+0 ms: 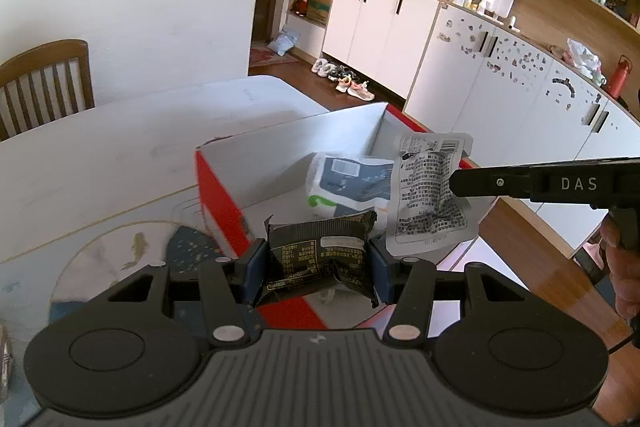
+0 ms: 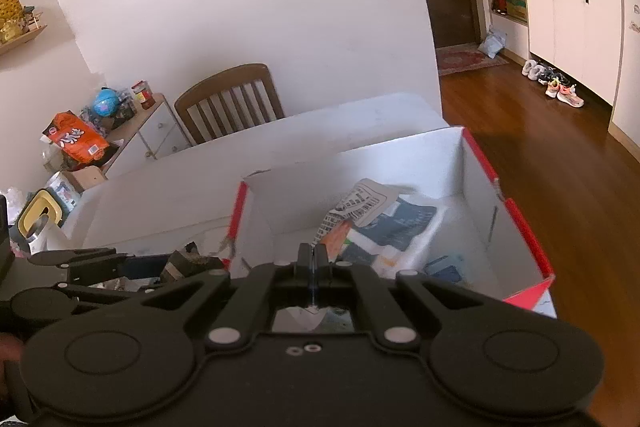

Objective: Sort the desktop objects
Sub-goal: 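Lift the dark packet and white sachet with both tools and carry them over the shoebox, then lower the dark packet and white sachet into the shoebox and open both tools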

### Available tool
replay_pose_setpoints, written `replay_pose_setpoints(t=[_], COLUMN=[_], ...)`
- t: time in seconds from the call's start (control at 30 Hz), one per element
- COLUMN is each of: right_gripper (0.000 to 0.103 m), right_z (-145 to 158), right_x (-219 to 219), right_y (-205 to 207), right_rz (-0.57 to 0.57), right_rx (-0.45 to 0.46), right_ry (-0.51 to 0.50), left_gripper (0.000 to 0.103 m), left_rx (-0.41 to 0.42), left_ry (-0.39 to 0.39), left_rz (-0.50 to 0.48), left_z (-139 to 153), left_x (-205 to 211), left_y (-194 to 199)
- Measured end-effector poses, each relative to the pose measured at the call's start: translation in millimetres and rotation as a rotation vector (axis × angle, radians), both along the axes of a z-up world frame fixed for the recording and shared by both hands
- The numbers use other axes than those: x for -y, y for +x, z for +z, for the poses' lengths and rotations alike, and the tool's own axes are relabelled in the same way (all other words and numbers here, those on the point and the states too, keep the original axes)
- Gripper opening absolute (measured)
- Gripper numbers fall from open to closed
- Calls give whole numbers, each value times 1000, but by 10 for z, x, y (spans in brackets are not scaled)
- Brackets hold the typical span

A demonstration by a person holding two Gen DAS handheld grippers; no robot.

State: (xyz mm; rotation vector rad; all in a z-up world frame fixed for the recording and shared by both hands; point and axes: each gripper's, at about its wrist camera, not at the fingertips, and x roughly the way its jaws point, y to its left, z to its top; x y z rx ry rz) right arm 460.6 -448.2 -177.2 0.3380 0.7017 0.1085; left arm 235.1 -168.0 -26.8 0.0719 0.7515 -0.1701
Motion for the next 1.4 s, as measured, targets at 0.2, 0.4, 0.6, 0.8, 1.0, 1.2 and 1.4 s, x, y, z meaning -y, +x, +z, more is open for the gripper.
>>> replay_pose_setpoints(t=[0.2,0.4,0.6,0.8,1.0,1.2,1.4], right_gripper=[0,0,0,0,0,0,0], right_z=[-59,-95,-138,-173,-234,-261,-285], right_x=[188,298,334,351,349,349,353], right_y=[9,29,85,137,200,249,305], right_rz=[0,17,50,81,111,136,168], right_rx=[-12,-18,-32,-41,-58,-68,-82], right_ry=[7,4,-15,-29,-36,-30,-38], left_gripper=[52,52,52,52,52,52,52], left_rx=[-12,-17,-14,-44,-57,-60,-84], left_ry=[9,25,45,103,156,209,205], left_rz=[-10,-18,-21,-3,-8,2,34], left_z=[-54,-83,-155,-268,-371,-444,-518], left_x=[168,277,345,385,450,497,449], left_y=[159,348,544,809,1030,1176,1302])
